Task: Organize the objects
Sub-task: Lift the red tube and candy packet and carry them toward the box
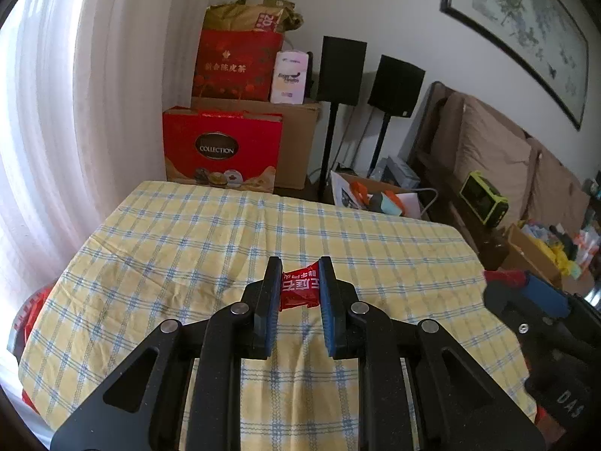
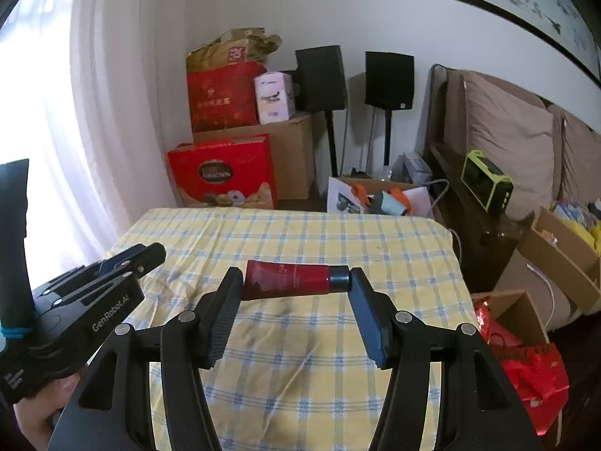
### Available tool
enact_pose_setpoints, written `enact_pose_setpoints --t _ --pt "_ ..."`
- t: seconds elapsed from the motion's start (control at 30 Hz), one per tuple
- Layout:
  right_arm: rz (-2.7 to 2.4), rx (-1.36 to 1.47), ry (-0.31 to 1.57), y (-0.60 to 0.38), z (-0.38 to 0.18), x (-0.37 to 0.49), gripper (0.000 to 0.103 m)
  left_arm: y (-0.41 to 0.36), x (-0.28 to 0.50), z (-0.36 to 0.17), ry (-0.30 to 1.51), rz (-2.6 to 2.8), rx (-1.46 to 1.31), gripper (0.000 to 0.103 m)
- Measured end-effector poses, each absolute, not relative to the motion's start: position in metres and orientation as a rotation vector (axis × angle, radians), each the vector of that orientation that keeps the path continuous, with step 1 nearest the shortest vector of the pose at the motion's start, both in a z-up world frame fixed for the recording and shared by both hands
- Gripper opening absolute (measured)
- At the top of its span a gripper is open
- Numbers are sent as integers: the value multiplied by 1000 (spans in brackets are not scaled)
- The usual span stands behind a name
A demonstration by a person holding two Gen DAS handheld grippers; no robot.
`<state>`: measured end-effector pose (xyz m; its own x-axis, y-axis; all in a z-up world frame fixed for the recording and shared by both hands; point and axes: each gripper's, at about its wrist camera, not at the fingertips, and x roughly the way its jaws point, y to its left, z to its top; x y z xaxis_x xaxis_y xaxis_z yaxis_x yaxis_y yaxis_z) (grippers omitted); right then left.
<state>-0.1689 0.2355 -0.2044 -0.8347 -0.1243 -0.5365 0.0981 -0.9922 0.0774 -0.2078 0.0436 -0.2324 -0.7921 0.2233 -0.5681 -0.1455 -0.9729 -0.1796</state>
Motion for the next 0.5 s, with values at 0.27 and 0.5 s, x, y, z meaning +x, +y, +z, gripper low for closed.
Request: enact_pose_setpoints --t 0.27,0.5 --pt "-2927 860 -140 262 -204 -165 58 50 -209 -237 -191 2787 -940 17" --pt "-2987 865 -161 286 -197 -155 58 87 -197 -235 -145 2710 -954 17"
